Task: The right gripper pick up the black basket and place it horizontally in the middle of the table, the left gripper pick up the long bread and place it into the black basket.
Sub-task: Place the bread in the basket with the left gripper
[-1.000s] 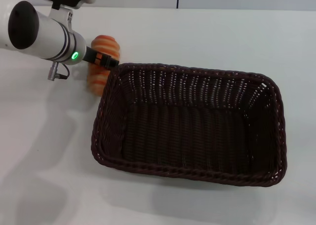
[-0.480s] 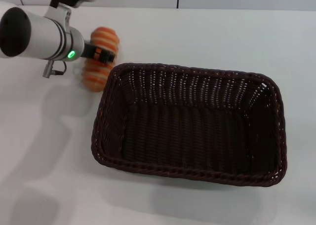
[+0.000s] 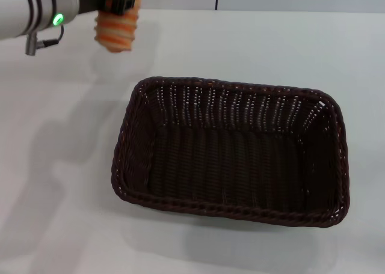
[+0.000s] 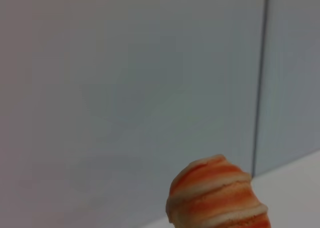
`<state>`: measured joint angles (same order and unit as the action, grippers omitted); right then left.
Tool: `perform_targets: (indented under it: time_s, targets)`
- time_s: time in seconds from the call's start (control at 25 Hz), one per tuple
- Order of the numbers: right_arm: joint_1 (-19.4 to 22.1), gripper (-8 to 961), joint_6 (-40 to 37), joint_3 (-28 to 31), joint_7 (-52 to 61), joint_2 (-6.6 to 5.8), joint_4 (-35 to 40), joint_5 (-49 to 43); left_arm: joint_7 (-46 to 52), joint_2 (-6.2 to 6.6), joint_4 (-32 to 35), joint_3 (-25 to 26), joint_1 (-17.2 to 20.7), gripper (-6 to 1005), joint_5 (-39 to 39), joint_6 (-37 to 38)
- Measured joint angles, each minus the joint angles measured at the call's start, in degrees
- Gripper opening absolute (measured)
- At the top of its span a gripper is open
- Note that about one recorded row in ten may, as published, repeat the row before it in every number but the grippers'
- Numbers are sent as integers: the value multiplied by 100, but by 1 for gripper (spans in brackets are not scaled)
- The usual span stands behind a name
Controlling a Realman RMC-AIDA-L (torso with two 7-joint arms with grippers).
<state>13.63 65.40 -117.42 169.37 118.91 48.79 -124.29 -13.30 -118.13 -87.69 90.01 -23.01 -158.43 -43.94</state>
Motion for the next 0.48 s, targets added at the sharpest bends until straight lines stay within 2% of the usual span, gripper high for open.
perform_targets:
  time_s: [0.12, 0.24, 0.48]
  targets:
    - [-16, 838, 0, -38, 0, 0, 0, 0, -169, 6, -929, -137, 354, 524, 295, -449]
    - [-20, 838, 0, -60, 0, 0, 0, 0, -472, 19, -1546, -257, 637, 496, 683, -958]
    - [-18, 838, 0, -61, 0, 0, -1, 0, -1637, 20, -2021, -201, 1016, 446, 2411, -2051]
